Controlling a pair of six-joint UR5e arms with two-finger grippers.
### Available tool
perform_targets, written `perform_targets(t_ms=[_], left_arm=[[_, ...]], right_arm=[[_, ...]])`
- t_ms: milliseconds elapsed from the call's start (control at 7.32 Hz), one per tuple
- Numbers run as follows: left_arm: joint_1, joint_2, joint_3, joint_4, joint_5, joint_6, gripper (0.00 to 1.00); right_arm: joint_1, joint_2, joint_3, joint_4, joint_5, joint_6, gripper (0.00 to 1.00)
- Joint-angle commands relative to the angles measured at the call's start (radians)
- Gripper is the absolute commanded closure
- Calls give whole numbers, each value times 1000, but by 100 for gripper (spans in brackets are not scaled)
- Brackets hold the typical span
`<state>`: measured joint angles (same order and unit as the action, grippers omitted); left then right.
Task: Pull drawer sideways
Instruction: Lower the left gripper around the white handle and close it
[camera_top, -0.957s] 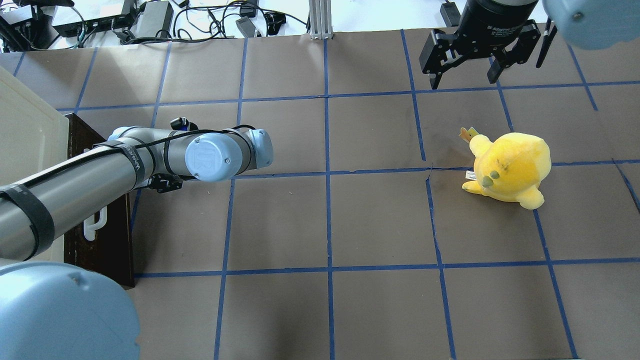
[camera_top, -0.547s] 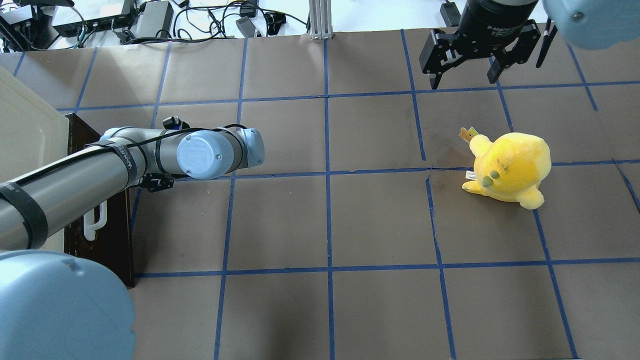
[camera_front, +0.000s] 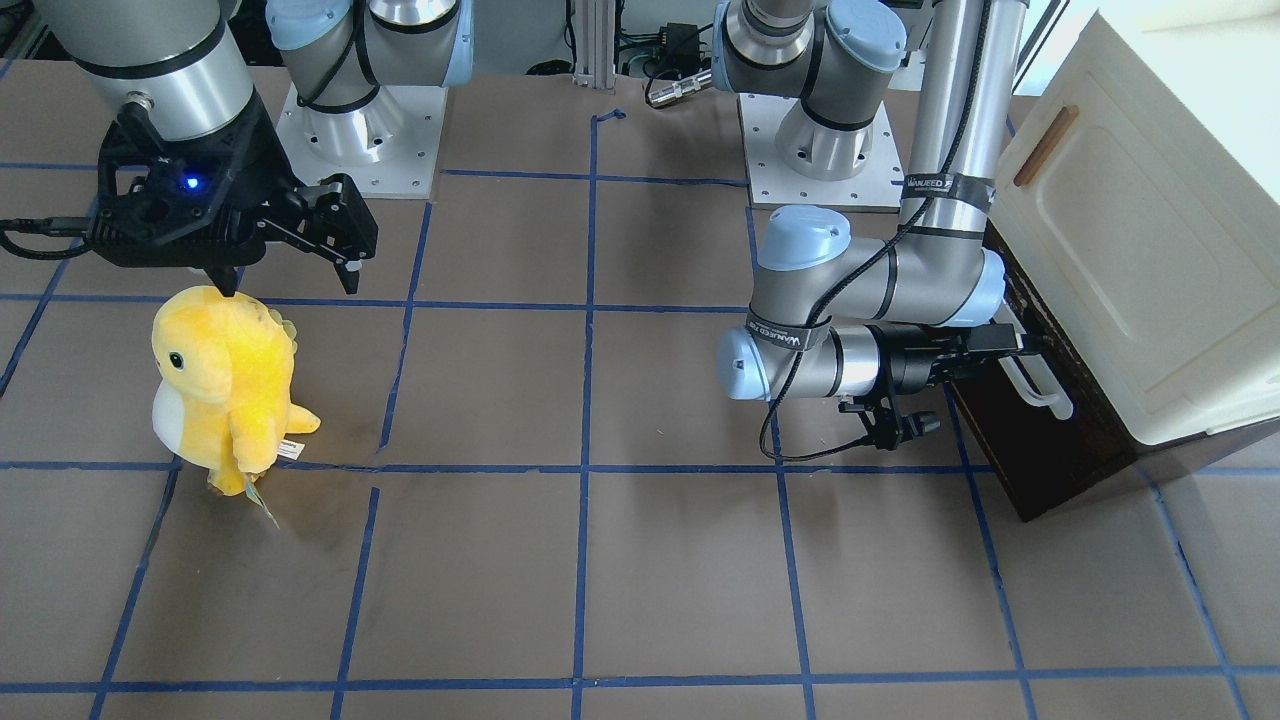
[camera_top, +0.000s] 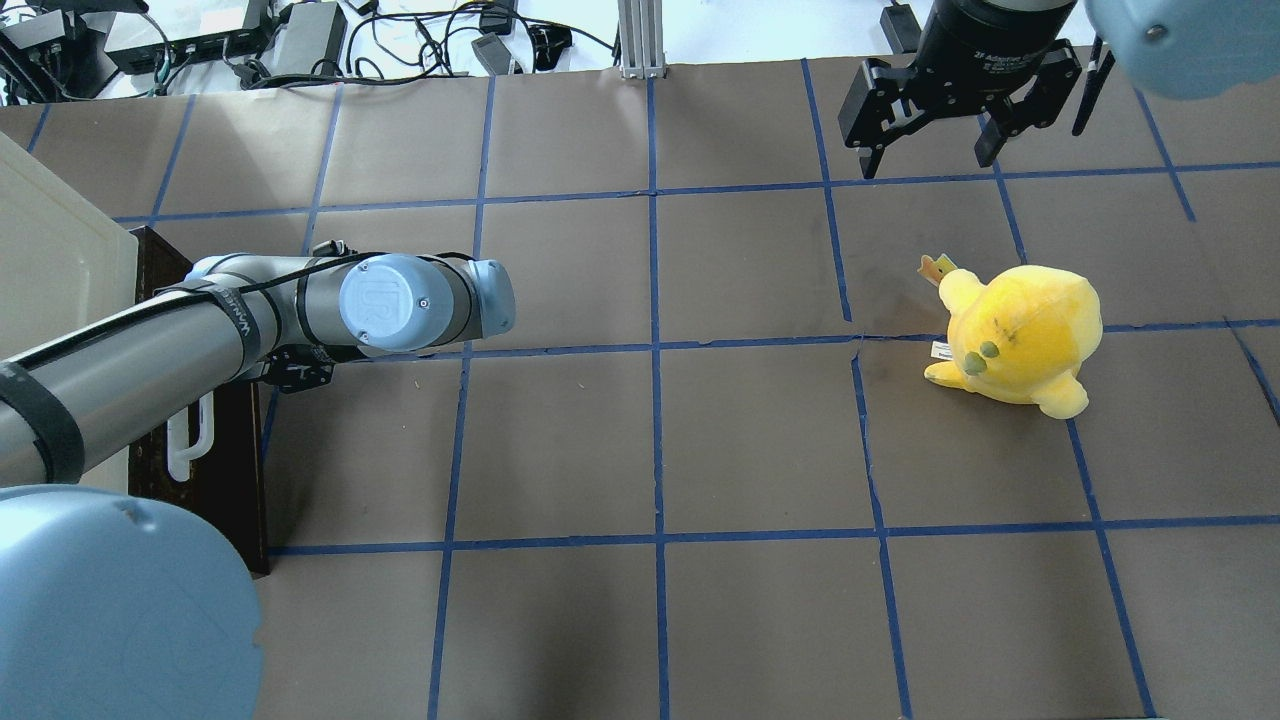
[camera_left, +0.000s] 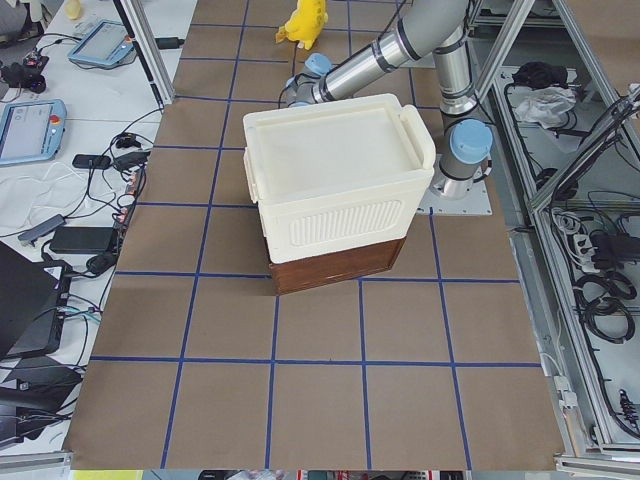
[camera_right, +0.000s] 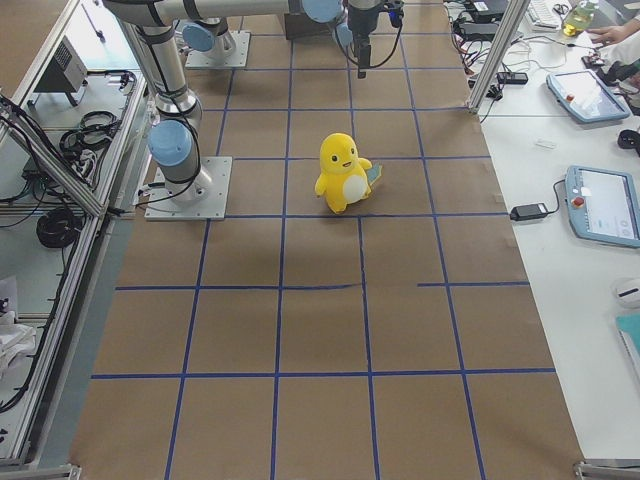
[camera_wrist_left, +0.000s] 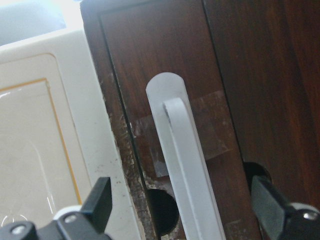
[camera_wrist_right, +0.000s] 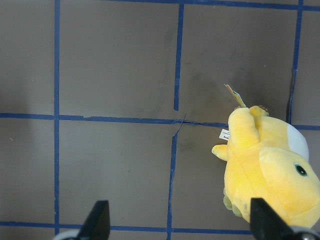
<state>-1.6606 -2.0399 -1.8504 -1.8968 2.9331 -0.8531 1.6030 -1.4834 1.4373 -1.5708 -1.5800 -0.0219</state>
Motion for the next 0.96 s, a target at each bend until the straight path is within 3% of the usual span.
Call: perform_targets(t_ms=[0,273,410,820], left_arm=[[1,-5,3,-1,-8,-1,27],[1,-5,2,2,-44,-120,22],[1,6,0,2,-51,-142,14],[1,3,7,1,-51,-185,14]], right_arm=[[0,0,0,0,0,0,0],[0,0,0,0,0,0,0],[0,0,0,0,0,0,0],[0,0,0,0,0,0,0]])
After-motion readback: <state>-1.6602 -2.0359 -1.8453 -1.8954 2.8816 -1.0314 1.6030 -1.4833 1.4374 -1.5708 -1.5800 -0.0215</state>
